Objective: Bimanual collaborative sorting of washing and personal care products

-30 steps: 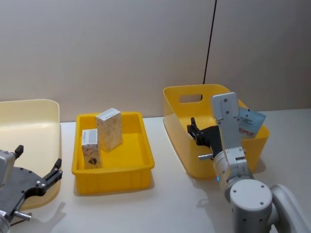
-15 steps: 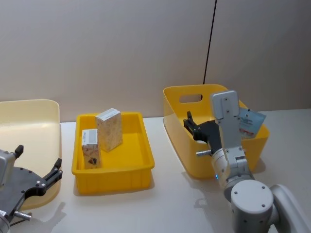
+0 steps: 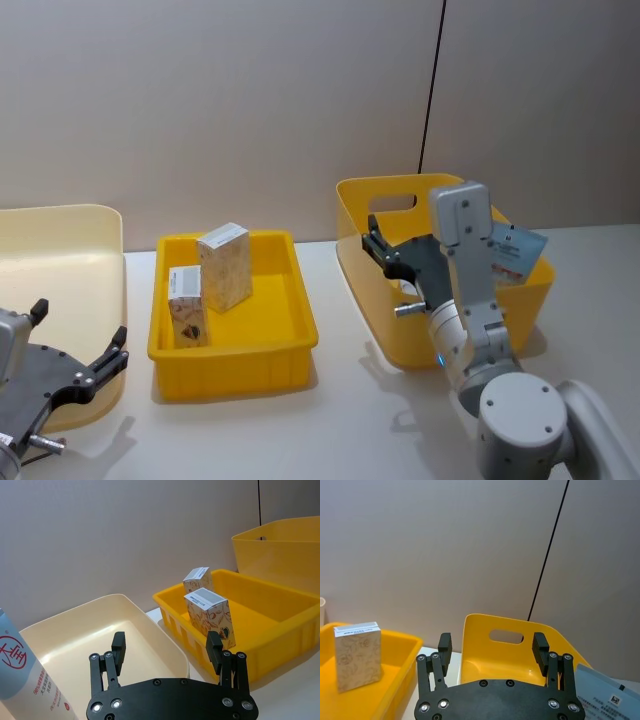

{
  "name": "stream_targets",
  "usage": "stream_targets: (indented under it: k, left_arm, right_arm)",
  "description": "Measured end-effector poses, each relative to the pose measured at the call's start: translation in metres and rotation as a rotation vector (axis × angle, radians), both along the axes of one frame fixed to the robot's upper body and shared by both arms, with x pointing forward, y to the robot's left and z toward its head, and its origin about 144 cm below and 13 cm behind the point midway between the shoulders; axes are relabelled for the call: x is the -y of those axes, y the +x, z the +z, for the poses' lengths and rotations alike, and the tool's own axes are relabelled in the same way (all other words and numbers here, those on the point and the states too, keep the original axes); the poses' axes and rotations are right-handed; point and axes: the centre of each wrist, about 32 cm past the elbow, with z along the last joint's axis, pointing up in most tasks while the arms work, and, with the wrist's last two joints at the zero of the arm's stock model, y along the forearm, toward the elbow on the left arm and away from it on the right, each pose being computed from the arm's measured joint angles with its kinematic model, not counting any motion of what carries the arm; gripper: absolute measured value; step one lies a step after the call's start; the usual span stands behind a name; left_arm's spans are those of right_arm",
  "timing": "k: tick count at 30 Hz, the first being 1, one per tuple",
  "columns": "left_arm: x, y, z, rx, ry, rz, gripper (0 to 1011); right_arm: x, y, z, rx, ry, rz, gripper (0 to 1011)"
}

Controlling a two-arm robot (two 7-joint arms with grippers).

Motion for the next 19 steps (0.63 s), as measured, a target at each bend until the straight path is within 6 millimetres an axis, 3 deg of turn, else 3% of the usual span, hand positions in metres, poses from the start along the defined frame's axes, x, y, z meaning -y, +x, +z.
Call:
stream_targets:
  k: [19]
  left_arm:
    - [0.0,0.0,0.0,0.0,0.0,0.0,1003]
  right_arm:
    - [0.007,-0.029,-0.023,-0.046,0.073,0.191,1001]
